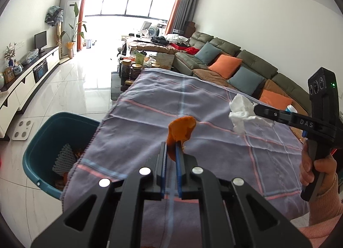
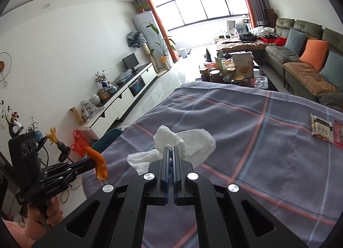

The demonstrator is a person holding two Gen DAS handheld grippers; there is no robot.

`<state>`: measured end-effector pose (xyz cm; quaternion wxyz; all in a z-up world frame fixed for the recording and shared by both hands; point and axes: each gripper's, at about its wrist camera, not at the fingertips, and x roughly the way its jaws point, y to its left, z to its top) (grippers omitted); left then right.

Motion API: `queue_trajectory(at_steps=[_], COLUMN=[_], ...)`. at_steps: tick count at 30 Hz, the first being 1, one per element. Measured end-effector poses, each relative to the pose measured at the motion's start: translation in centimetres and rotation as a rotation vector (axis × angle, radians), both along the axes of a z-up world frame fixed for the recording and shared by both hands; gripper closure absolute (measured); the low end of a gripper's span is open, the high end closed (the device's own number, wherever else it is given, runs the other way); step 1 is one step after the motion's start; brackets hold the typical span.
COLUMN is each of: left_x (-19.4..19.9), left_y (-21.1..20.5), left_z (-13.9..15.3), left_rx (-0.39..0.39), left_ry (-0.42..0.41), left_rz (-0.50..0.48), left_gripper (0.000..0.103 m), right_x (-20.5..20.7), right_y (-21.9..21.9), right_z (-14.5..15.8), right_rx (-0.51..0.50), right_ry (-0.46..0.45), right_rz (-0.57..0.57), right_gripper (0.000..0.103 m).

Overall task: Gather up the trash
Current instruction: 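Carry the orange peel and white tissue over the teal bin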

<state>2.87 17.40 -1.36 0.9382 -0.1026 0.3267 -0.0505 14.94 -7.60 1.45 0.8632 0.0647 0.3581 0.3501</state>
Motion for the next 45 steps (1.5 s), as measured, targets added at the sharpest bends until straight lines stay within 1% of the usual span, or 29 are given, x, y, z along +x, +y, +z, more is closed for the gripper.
queue_trajectory(at_steps=[21, 45], left_x=[-2.2, -3.4], left_y=[4.0, 8.8], left_z=[0.8, 1.3], left_rx=[0.013, 0.03], left_ry=[-0.019, -0.027], left_rz=[0.112, 0.249], left_gripper=[0.094, 0.094], right_x=[-0.7, -1.1], right_y=[6.7, 13.4], right_z=[1.0, 1.1], right_rx=[0.022, 0.025], right_ry=[-0.019, -0.024], right_rz=[0.167, 0.288], right_gripper=[0.1, 0.1])
